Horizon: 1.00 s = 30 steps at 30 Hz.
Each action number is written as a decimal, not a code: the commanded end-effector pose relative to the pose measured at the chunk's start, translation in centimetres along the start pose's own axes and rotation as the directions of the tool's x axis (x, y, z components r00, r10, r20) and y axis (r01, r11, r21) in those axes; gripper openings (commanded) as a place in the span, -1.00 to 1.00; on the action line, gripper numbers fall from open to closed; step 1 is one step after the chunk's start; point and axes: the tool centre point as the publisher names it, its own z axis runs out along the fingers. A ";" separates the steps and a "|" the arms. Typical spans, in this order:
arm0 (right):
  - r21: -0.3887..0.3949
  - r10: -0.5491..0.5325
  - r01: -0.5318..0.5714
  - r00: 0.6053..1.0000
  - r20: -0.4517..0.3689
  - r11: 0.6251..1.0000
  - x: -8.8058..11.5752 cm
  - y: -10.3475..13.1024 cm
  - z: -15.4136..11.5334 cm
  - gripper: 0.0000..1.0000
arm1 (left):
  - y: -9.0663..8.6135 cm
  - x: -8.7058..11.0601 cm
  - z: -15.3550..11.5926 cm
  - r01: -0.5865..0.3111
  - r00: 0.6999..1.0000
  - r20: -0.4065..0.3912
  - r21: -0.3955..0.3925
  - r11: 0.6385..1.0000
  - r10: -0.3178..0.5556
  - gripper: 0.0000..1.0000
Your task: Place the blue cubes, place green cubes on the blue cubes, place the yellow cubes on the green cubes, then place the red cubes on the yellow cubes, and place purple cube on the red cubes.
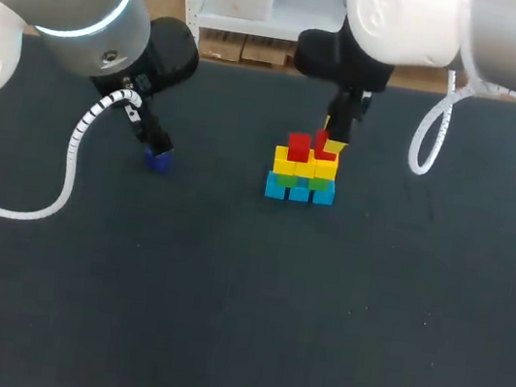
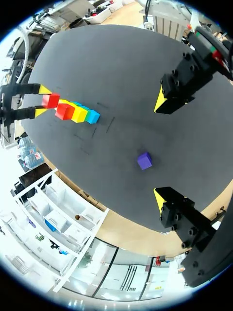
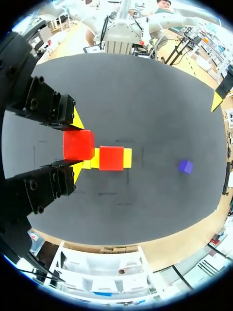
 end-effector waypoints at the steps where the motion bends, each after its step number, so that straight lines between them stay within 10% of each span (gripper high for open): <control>1: -0.016 0.001 -0.001 1.000 -0.005 1.000 -0.2 -0.9 0.2 -1.00 | 0.1 0.1 0.0 -0.003 1.000 0.002 0.003 1.000 0.003 1.00; 30: -0.048 0.010 -0.010 1.000 -0.006 0.999 -0.3 -2.0 1.7 -1.00 | 0.1 0.1 0.0 -0.003 1.000 0.002 0.003 1.000 0.003 1.00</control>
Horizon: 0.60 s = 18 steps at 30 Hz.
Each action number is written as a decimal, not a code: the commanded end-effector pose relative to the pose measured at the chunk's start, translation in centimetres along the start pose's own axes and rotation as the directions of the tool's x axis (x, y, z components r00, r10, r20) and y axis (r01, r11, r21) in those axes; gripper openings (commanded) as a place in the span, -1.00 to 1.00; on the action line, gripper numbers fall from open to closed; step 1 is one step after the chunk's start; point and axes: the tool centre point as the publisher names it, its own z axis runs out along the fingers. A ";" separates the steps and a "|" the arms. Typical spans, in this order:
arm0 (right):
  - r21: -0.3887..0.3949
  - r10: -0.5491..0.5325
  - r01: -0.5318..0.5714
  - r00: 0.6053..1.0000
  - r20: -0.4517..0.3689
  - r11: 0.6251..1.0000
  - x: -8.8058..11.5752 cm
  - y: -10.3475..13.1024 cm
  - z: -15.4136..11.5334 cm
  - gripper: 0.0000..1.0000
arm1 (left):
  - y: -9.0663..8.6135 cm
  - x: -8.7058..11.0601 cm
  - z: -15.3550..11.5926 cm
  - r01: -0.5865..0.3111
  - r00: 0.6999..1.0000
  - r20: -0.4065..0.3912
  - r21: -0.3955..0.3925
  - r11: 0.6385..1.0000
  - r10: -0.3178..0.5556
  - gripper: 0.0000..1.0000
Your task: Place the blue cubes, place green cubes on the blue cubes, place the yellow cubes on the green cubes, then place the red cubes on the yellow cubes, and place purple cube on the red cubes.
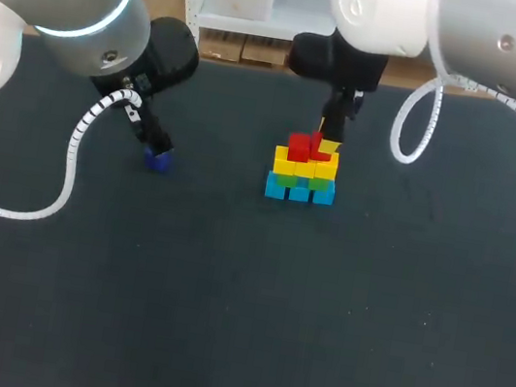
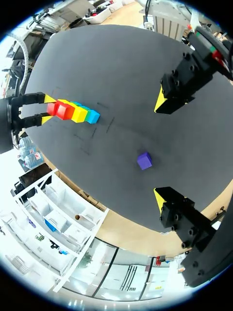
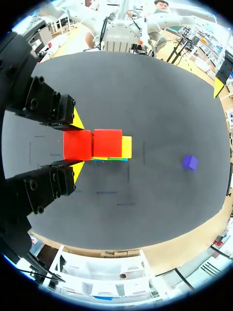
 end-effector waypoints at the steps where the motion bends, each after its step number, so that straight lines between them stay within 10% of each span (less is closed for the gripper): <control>1: -0.009 -0.001 0.001 1.000 0.000 1.000 -0.1 -0.3 0.1 -1.00 | 0.1 0.1 0.0 -0.003 1.000 0.002 0.003 1.000 0.003 1.00; 18: -0.020 -0.002 0.002 1.000 0.000 1.000 0.0 -0.2 0.6 -1.00 | 0.1 0.1 0.0 -0.003 1.000 0.002 0.003 1.000 0.003 1.00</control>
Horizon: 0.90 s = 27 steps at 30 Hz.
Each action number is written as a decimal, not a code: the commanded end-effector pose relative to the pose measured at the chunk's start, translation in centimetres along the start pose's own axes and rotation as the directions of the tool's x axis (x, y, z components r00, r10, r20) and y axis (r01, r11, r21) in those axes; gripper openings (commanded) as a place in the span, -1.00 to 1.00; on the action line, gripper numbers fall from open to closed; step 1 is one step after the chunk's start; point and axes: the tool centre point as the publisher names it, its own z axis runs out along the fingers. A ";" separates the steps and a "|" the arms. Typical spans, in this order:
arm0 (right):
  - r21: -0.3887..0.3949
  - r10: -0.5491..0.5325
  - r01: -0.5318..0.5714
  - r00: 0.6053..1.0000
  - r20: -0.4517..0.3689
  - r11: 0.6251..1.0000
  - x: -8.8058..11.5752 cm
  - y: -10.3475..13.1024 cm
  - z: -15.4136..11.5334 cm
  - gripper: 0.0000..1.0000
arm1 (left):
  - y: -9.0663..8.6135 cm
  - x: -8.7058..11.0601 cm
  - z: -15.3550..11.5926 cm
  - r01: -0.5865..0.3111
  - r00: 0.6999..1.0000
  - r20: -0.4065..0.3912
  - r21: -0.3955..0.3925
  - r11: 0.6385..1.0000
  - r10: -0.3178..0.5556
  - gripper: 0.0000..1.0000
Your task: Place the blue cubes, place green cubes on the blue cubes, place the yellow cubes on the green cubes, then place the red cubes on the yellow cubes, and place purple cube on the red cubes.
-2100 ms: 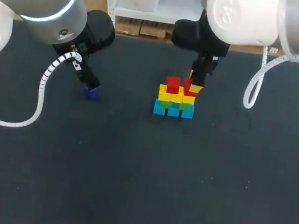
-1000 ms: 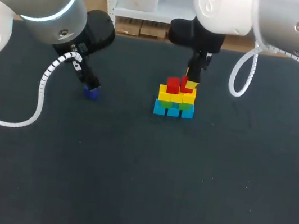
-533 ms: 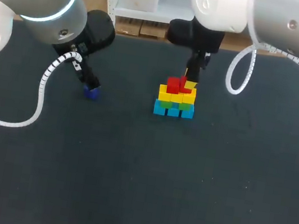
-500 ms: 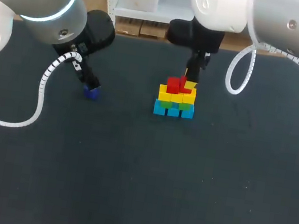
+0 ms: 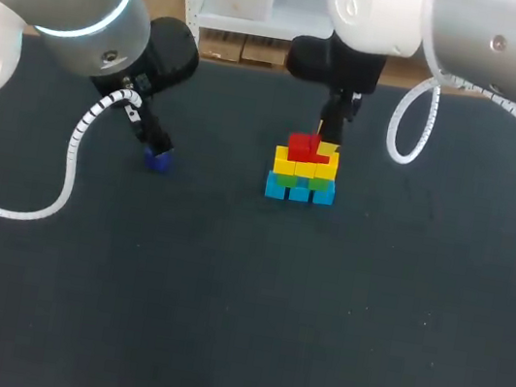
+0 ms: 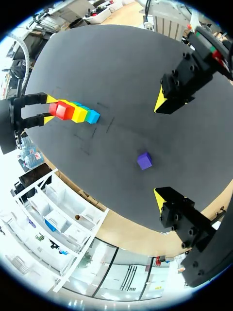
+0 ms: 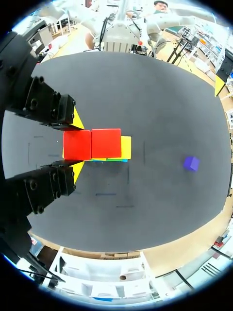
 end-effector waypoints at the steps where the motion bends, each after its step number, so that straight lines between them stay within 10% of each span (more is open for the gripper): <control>1: -0.008 -0.003 0.003 1.000 0.000 1.000 0.1 -0.2 0.1 -1.00 | 0.1 0.1 0.0 -0.003 1.000 0.002 0.003 1.000 0.003 1.00; 10: -0.018 -0.016 0.016 1.000 0.002 1.000 0.0 -0.1 0.3 -1.00 | 0.1 0.1 0.0 -0.003 1.000 0.002 0.003 1.000 0.003 1.00; 14: -0.021 -0.023 0.023 1.000 0.001 1.000 -0.1 0.0 0.3 0.15 | 0.1 0.1 0.0 -0.003 1.000 0.002 0.003 1.000 0.003 1.00; 15: -0.019 -0.022 0.022 1.000 0.001 1.000 -0.1 0.0 0.3 1.00 | 0.1 0.1 0.0 -0.003 1.000 0.002 0.003 1.000 0.003 1.00; 27: -0.006 -0.016 0.016 1.000 0.009 1.000 -0.1 0.0 -0.2 1.00 | 0.1 0.1 0.0 -0.003 1.000 0.002 0.003 1.000 0.003 1.00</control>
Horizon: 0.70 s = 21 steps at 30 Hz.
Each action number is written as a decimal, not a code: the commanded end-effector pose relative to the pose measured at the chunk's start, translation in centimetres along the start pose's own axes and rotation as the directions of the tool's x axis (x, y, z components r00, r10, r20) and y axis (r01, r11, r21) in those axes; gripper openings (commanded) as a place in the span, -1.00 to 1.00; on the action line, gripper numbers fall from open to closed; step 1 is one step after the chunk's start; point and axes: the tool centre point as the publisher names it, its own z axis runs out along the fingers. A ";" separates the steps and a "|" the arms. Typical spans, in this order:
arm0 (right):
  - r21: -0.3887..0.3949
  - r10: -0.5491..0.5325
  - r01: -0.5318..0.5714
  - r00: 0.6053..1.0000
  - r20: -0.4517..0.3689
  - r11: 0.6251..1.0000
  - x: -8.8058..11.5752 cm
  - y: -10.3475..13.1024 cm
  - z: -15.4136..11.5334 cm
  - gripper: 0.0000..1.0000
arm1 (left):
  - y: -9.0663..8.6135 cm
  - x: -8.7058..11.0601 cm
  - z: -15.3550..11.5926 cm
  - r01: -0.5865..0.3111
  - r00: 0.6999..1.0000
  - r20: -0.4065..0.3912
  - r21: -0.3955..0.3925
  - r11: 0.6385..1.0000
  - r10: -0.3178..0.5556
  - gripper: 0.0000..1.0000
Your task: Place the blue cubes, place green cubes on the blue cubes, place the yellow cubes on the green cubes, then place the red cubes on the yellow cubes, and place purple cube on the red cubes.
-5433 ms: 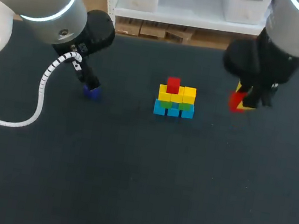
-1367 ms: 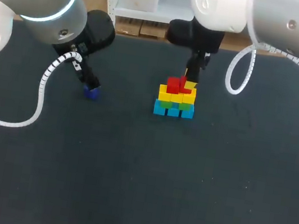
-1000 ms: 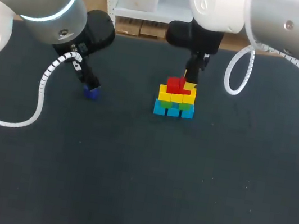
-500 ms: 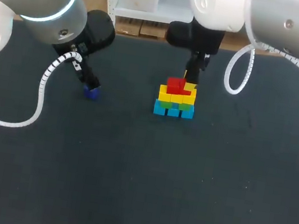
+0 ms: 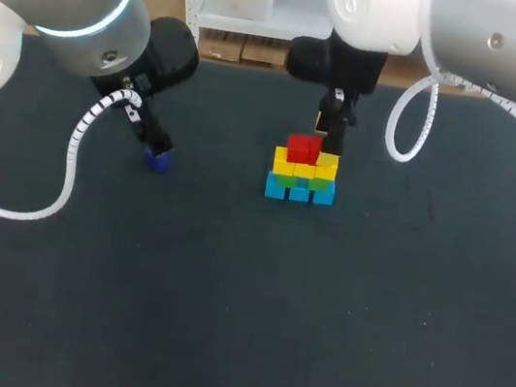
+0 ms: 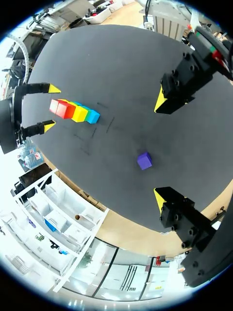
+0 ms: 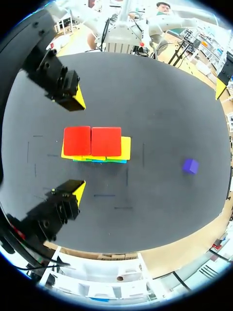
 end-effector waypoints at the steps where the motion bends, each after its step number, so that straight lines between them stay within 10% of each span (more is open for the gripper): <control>1: 0.003 0.001 -0.001 1.000 0.005 1.000 0.1 0.0 -0.3 1.00 | 0.1 0.1 0.0 -0.003 1.000 0.002 0.003 1.000 0.003 1.00; 21: 0.200 0.068 -0.093 0.989 0.132 0.975 1.9 -0.2 -7.1 1.00 | 0.1 0.1 0.0 -0.003 1.000 0.002 0.003 1.000 0.003 1.00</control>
